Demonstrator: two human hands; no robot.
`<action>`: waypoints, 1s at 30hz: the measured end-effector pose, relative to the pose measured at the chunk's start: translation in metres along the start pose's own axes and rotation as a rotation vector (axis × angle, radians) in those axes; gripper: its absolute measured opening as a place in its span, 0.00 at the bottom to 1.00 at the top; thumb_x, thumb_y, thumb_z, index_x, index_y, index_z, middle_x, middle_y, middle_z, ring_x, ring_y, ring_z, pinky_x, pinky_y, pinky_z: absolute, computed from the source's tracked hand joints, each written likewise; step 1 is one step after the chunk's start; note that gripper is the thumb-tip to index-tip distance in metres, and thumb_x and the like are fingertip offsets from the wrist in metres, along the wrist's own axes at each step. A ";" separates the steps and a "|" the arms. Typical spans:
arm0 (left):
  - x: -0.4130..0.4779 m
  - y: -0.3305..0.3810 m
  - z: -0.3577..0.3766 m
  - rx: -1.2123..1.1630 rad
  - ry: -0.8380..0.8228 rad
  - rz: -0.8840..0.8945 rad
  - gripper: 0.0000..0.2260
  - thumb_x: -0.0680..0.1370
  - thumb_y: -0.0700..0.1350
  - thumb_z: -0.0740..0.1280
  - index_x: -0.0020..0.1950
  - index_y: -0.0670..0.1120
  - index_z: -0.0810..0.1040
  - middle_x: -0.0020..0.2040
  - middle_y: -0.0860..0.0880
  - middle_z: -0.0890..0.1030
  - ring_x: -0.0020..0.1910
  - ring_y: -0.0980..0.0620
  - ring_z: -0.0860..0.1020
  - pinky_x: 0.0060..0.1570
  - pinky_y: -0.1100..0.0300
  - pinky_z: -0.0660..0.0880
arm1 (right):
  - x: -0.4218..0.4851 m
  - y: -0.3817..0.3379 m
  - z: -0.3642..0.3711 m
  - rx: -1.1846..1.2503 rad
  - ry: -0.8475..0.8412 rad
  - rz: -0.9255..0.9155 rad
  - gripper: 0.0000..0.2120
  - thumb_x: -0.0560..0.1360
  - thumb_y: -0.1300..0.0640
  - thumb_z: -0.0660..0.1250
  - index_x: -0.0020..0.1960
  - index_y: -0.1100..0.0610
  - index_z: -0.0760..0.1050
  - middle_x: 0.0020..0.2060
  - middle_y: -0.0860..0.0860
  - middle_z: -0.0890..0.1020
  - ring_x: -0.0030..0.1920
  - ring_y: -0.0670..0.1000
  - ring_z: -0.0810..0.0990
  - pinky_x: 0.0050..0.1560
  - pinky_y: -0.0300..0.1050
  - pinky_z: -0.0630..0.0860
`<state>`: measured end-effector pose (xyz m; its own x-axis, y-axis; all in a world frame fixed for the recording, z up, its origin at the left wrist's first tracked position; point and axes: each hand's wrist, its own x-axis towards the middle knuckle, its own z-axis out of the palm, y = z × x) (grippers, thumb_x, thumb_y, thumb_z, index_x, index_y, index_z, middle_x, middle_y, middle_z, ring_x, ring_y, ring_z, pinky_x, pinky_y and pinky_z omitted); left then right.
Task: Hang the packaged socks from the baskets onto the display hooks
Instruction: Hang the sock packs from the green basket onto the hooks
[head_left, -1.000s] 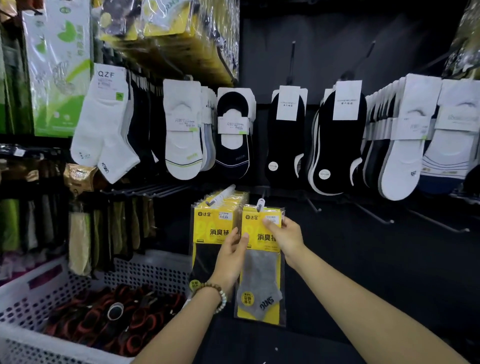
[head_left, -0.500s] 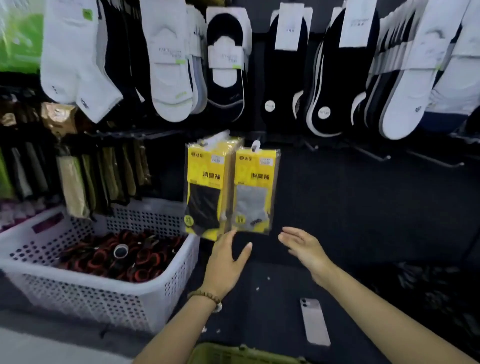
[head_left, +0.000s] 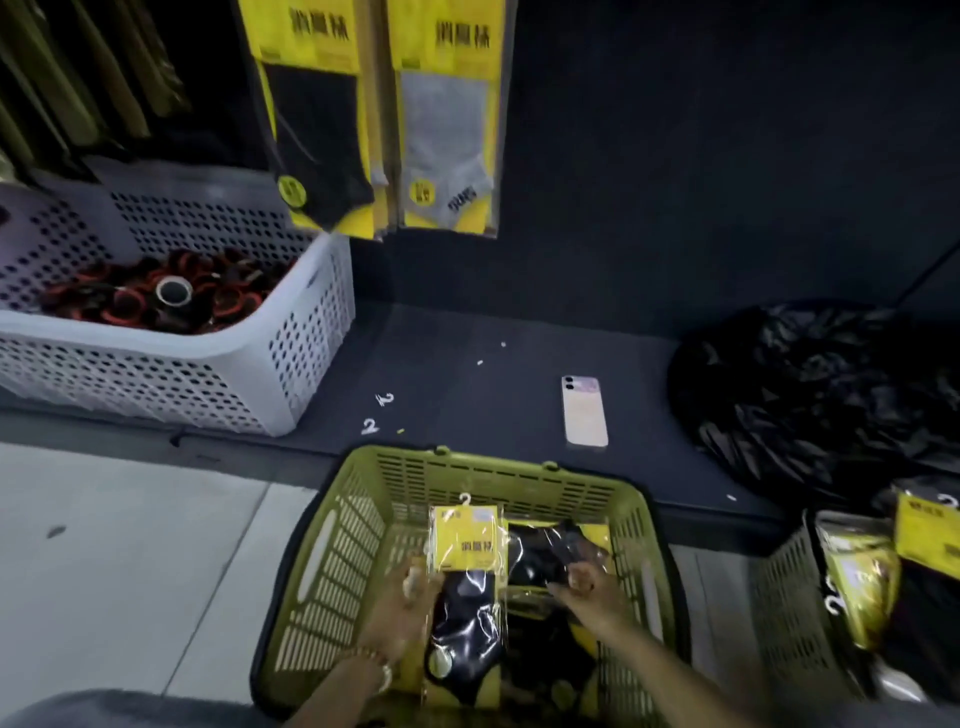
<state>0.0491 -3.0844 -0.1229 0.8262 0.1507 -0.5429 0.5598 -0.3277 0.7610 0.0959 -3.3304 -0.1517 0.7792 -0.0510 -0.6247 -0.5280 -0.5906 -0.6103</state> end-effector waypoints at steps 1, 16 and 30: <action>0.002 -0.005 0.000 -0.046 -0.007 -0.052 0.22 0.79 0.48 0.63 0.71 0.45 0.65 0.58 0.48 0.76 0.51 0.53 0.76 0.49 0.60 0.76 | 0.004 0.004 0.001 -0.009 -0.011 0.006 0.24 0.72 0.49 0.73 0.63 0.58 0.73 0.59 0.52 0.77 0.60 0.51 0.76 0.54 0.37 0.70; 0.029 -0.015 0.014 -0.313 -0.243 -0.226 0.12 0.73 0.42 0.72 0.56 0.43 0.80 0.52 0.46 0.83 0.54 0.45 0.81 0.54 0.50 0.78 | -0.007 -0.031 0.045 0.165 -0.369 -0.117 0.18 0.75 0.53 0.70 0.63 0.50 0.71 0.55 0.43 0.78 0.55 0.41 0.77 0.50 0.30 0.75; 0.048 -0.022 0.050 -0.541 -0.329 -0.488 0.23 0.80 0.53 0.60 0.72 0.43 0.65 0.71 0.42 0.68 0.65 0.42 0.72 0.63 0.49 0.70 | 0.067 -0.045 -0.001 -0.523 -0.095 -0.332 0.27 0.74 0.49 0.70 0.71 0.51 0.66 0.67 0.50 0.72 0.66 0.53 0.70 0.64 0.44 0.68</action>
<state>0.0732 -3.1164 -0.1832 0.4664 -0.1497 -0.8718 0.8760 0.2150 0.4317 0.1720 -3.3076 -0.1657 0.8270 0.2609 -0.4980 -0.0087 -0.8798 -0.4753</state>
